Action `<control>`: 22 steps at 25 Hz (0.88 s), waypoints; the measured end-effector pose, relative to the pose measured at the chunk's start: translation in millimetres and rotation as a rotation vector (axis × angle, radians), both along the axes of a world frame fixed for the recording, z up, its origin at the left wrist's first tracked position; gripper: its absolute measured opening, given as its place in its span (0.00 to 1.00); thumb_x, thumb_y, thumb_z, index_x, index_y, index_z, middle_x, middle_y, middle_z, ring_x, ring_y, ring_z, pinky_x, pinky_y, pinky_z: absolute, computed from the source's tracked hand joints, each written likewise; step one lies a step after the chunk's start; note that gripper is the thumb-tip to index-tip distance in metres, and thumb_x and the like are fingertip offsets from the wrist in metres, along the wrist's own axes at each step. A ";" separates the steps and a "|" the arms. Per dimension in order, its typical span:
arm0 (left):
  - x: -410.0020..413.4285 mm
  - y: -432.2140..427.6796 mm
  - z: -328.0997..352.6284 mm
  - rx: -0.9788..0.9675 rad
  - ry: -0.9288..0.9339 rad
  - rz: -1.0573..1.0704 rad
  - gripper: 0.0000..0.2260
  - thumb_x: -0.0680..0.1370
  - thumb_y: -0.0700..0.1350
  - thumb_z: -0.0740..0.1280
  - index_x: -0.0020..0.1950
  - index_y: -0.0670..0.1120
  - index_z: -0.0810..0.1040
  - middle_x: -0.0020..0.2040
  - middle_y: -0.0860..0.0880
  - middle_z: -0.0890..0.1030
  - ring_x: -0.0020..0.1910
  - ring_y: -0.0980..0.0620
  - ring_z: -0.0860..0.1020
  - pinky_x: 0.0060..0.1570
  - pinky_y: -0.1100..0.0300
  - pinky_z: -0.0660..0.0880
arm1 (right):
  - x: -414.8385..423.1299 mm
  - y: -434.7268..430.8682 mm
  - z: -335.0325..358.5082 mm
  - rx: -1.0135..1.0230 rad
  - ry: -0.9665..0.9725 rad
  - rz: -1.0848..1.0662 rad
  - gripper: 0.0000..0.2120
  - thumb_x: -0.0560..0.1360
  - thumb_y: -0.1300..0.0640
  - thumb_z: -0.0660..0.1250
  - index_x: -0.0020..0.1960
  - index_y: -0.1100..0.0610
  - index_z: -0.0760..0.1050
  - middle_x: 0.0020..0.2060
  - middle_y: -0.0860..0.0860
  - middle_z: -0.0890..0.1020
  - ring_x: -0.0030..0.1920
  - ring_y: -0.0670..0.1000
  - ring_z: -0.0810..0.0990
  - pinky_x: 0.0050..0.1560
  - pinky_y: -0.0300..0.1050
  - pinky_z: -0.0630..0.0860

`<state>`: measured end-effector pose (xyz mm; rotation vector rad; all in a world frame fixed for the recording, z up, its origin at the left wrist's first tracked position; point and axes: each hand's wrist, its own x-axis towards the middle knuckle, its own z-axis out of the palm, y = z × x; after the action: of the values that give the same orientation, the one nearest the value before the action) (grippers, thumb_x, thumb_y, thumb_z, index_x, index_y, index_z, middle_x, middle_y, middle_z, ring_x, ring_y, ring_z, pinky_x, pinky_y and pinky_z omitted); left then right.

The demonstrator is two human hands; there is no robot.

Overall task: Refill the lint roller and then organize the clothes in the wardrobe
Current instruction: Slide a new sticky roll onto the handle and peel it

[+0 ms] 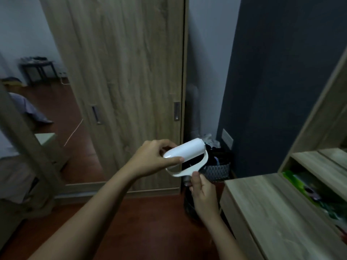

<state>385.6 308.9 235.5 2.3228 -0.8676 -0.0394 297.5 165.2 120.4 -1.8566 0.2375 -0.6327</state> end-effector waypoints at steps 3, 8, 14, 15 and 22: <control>48.6 -2.0 -7.8 -0.034 0.002 0.006 0.26 0.64 0.69 0.65 0.57 0.57 0.79 0.49 0.61 0.82 0.48 0.61 0.79 0.51 0.55 0.77 | 50.7 -4.0 -3.3 0.001 0.021 -0.009 0.27 0.68 0.25 0.48 0.31 0.46 0.70 0.27 0.45 0.77 0.29 0.44 0.75 0.34 0.50 0.71; 152.1 -48.6 -24.4 -0.385 -0.034 0.215 0.16 0.78 0.56 0.63 0.58 0.48 0.80 0.48 0.54 0.81 0.44 0.62 0.77 0.41 0.79 0.67 | 143.0 -47.3 -19.2 0.045 0.013 -0.088 0.26 0.68 0.29 0.48 0.32 0.49 0.71 0.26 0.41 0.77 0.30 0.42 0.76 0.32 0.36 0.68; 367.6 -145.5 -80.8 -0.118 -0.333 0.180 0.09 0.79 0.42 0.62 0.51 0.38 0.79 0.44 0.41 0.80 0.43 0.45 0.77 0.41 0.62 0.68 | 288.1 -131.3 -34.5 0.122 0.058 -0.154 0.27 0.69 0.33 0.49 0.32 0.54 0.70 0.21 0.46 0.71 0.25 0.41 0.72 0.28 0.33 0.65; 401.3 -160.4 -94.5 0.011 -0.383 0.111 0.09 0.79 0.41 0.62 0.51 0.37 0.78 0.45 0.38 0.79 0.44 0.42 0.77 0.43 0.56 0.70 | 313.8 -145.2 -35.6 0.134 0.061 -0.167 0.27 0.68 0.32 0.49 0.32 0.55 0.70 0.21 0.46 0.71 0.25 0.41 0.71 0.28 0.33 0.65; 550.9 -212.8 -150.2 0.764 -0.929 -0.402 0.11 0.71 0.43 0.61 0.37 0.43 0.83 0.34 0.46 0.79 0.32 0.49 0.76 0.28 0.61 0.73 | 445.1 -213.6 -44.6 0.215 0.092 -0.203 0.25 0.70 0.35 0.50 0.32 0.55 0.70 0.25 0.49 0.72 0.24 0.41 0.70 0.30 0.37 0.67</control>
<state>936.5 96.1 85.2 2.8022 -2.0580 0.6991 742.6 -48.4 75.8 -1.6672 0.5395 -0.6344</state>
